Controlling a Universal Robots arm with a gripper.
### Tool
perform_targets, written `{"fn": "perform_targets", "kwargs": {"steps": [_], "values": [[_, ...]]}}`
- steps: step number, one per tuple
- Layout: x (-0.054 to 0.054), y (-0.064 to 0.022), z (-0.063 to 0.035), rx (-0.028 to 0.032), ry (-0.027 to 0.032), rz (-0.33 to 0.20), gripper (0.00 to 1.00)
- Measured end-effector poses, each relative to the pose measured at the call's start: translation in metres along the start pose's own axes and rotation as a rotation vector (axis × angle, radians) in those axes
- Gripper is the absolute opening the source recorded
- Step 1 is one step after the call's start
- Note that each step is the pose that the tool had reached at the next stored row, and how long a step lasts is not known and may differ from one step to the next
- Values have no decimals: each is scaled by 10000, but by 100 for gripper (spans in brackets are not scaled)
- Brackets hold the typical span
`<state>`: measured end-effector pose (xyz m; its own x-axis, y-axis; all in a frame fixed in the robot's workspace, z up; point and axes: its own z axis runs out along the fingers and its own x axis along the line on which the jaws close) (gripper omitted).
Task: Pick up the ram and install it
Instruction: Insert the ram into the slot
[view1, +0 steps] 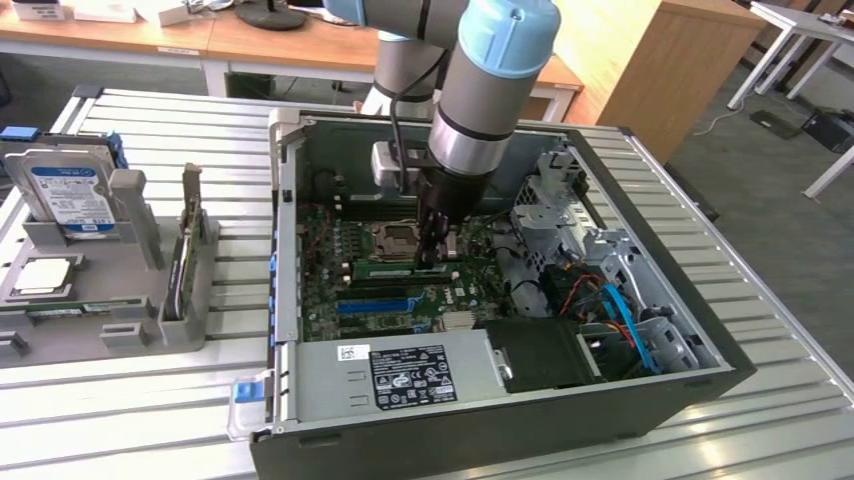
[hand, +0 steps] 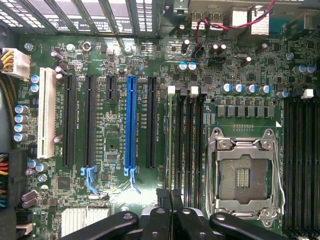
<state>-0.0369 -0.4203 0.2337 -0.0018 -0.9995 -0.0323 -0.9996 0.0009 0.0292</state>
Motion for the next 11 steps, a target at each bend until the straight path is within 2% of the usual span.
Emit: {"fn": "perform_targets", "kwargs": {"steps": [11], "values": [[-13,-1,1,0,-1,-2,12]]}}
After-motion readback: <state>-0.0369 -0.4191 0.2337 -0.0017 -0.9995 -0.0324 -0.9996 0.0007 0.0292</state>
